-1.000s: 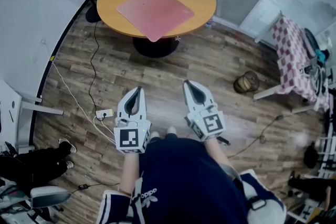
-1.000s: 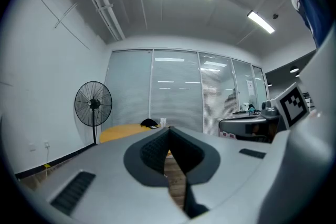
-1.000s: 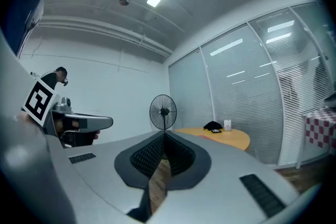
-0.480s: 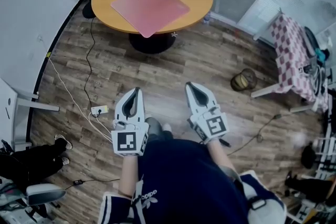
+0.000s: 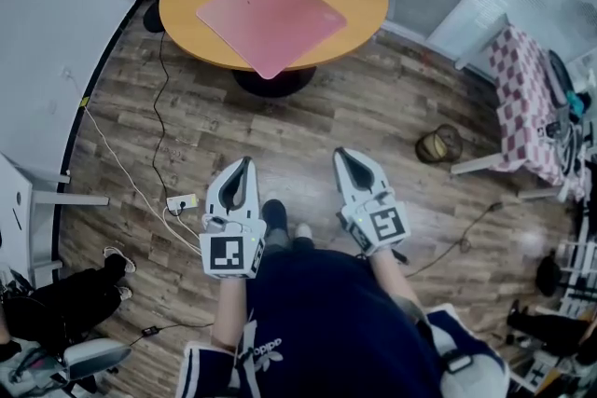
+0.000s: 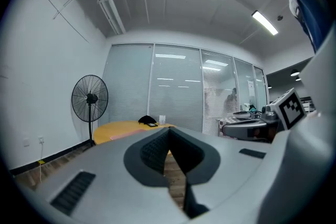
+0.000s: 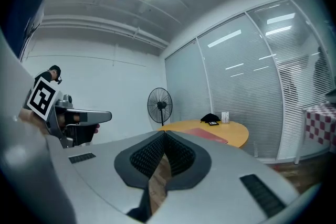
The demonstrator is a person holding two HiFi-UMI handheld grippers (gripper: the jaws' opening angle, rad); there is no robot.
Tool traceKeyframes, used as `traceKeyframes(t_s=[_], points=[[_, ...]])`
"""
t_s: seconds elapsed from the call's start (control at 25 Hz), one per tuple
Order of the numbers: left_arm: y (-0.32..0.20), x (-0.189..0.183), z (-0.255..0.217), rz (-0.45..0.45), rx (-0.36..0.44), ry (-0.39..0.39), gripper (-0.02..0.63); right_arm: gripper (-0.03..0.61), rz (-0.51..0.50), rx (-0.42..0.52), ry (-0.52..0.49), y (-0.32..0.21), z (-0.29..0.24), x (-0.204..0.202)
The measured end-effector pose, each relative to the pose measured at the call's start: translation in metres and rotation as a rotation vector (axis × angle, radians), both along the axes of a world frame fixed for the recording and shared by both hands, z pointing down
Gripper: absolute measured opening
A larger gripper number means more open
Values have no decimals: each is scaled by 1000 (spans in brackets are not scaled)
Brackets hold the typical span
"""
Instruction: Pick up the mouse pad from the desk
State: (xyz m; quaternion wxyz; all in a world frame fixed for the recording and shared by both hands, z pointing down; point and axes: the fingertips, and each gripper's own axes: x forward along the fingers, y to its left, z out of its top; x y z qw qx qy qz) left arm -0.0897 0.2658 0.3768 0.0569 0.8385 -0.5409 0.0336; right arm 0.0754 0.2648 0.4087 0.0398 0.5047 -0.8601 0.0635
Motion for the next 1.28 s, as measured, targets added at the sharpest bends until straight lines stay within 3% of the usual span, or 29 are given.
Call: traceKeyframes(t_s=[0.52,0.92,1.28], points=[[-94,-39,4,117,-8,-14,-8,2,29,16,-17,-84,0,-57],[-114,-61,21,140,-32,-32,-8,2,102,20,6,-98,8,-52],[-134,-46,24,161,-54,-21,-8,2,113,3,-15,-122,8,-41]])
